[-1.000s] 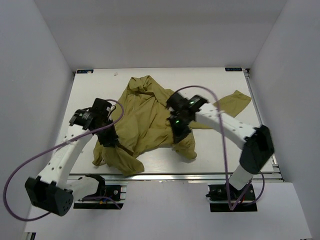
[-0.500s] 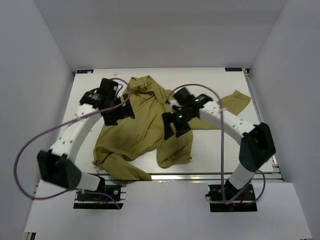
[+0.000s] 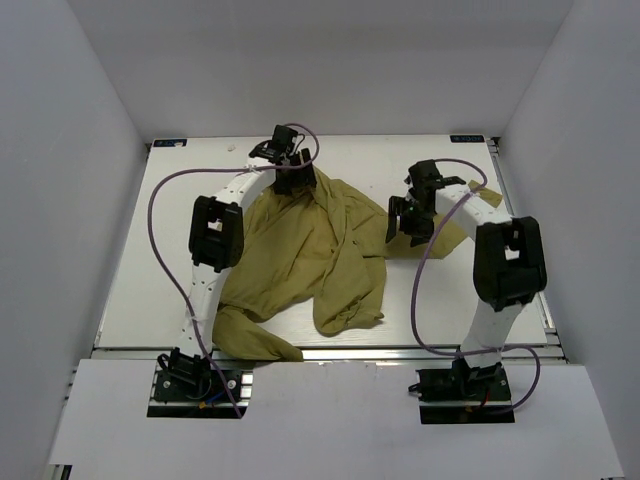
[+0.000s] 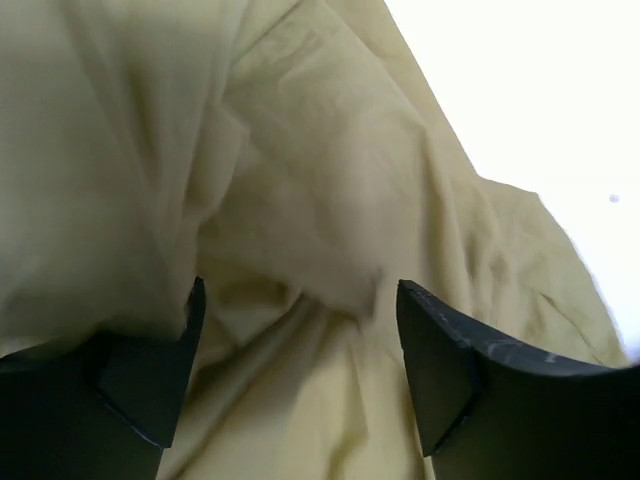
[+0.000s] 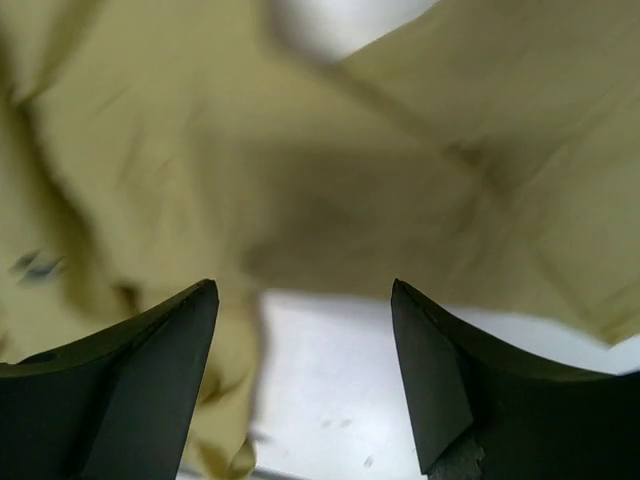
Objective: Zip up the jacket
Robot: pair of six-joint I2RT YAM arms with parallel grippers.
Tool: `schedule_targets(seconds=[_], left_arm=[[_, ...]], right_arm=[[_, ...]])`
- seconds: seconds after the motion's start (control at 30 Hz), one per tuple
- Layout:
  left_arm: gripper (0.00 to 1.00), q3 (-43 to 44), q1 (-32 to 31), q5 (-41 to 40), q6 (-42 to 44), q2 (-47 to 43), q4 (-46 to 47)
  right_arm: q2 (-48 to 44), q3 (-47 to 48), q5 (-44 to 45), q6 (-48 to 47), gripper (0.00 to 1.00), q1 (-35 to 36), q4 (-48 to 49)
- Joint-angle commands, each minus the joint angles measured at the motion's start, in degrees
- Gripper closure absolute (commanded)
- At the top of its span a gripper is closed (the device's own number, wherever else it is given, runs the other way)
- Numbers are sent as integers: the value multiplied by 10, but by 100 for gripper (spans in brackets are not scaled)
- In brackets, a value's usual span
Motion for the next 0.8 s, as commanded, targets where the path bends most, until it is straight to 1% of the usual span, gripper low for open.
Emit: schedule_targets(seconds=[0.0, 0.03, 0.07, 0.1, 0.13, 0.17, 0.2, 0.23, 0.27, 0.3, 0.33, 0.37, 0.4, 0.47, 0.5, 0.57, 0.6, 0.63, 0.7, 0.73, 0.77], left_arm=[[17, 25, 0, 0, 5, -4, 79], [25, 19, 0, 1, -2, 0, 99], [29, 16, 0, 4, -4, 4, 117], [33, 18, 0, -10, -6, 9, 132], [40, 21, 0, -15, -11, 22, 159], [54, 26, 1, -27, -12, 31, 173], [65, 43, 1, -51, -14, 43, 196], [74, 53, 0, -53, -22, 55, 206], [91, 63, 1, -54, -23, 84, 219], [98, 91, 1, -61, -38, 101, 239], [100, 104, 1, -60, -47, 118, 253], [100, 118, 1, -65, -57, 150, 267], [100, 132, 1, -75, -67, 163, 307], [100, 139, 3, -105, -112, 196, 354], [100, 154, 6, -111, -140, 209, 400], [100, 176, 14, -109, -175, 242, 443], [100, 176, 17, -102, -189, 247, 491], [98, 180, 19, -102, -216, 250, 503], [91, 184, 19, -106, -214, 243, 524], [72, 182, 19, -102, -205, 235, 532], [58, 184, 19, -90, -197, 231, 533]], right_arm=[[46, 44, 48, -3, 25, -14, 19], [56, 47, 49, -2, 26, -17, 12], [63, 47, 49, 1, 28, -20, 16], [76, 45, 47, 1, 31, -28, 19], [80, 39, 40, 2, 35, -32, 24], [84, 37, 36, 3, 40, -36, 31], [91, 35, 36, 9, 64, -45, 33], [95, 33, 36, 13, 74, -49, 38], [98, 30, 37, 15, 89, -54, 43], [104, 30, 40, 21, 94, -65, 47], [107, 30, 41, 23, 100, -70, 50], [115, 35, 44, 25, 100, -77, 54], [120, 40, 48, 29, 100, -92, 58], [137, 61, 57, 34, 100, -115, 58], [143, 70, 63, 40, 100, -125, 53], [161, 98, 84, 42, 100, -150, 55], [167, 110, 86, 41, 100, -151, 54], [174, 123, 92, 40, 100, -170, 50], [193, 164, 120, 44, 100, -186, 42], [198, 175, 128, 47, 100, -190, 32], [205, 185, 134, 48, 100, -200, 28]])
